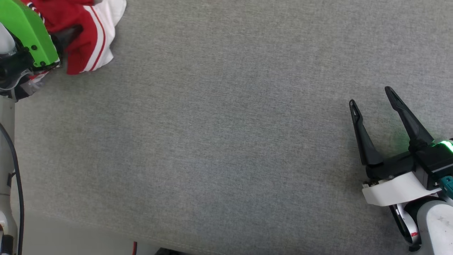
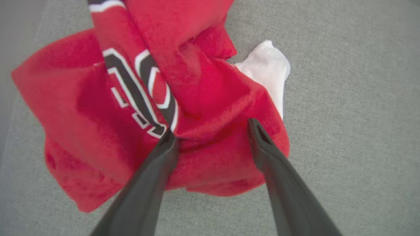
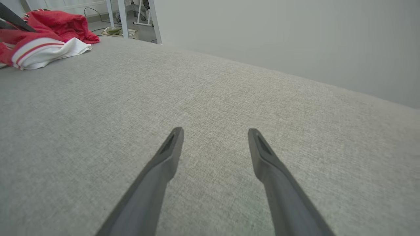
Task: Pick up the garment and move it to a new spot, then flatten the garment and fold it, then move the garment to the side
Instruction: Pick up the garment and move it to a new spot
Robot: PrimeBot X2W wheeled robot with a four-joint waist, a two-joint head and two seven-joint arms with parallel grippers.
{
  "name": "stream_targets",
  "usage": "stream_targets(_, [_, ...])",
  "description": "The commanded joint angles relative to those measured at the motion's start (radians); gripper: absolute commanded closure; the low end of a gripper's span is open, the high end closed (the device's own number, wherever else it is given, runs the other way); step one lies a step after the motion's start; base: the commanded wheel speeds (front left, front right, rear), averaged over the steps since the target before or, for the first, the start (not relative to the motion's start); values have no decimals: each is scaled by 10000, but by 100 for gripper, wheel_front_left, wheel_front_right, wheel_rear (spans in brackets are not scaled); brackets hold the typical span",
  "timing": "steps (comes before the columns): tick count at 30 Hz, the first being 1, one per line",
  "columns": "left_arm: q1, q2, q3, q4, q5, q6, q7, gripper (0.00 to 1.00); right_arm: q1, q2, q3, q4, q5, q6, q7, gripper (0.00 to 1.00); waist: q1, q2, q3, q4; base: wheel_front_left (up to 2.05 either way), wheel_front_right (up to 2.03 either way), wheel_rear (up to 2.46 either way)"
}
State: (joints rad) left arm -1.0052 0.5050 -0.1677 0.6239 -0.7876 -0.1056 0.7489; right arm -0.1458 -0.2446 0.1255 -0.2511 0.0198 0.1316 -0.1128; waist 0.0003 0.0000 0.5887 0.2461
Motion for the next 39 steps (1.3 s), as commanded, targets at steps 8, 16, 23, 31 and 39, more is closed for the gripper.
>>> stream_targets(8, [-221, -85, -232, 754, 305, 439, -259, 0, -248, 68, 33, 0, -170, -9, -134, 0, -3, 0, 766, -670, 0, 0, 0])
stream_targets(16, [-60, -108, -169, 909, 290, 127, -1408, 100, -300, 161, -68, 345, -208, -9, -207, 0, -3, 0, 334, -604, 0, 0, 0])
stream_targets(23, [255, 193, -140, 323, 454, -71, -2715, 100, -136, 453, -304, 931, -222, -9, -453, 0, -3, 0, -821, -554, 0, 0, 0])
stream_targets(31, [1284, 112, -223, -1266, 521, -112, -3996, 100, 232, 908, -741, 1797, -134, -9, -836, 0, -3, 0, -2437, -518, 0, 0, 0])
stream_targets(39, [2704, -163, -775, -3788, 737, 141, -4016, 100, 676, 1199, -1627, 2403, -87, -9, -1119, 0, -3, 0, -3692, -783, 0, 0, 0])
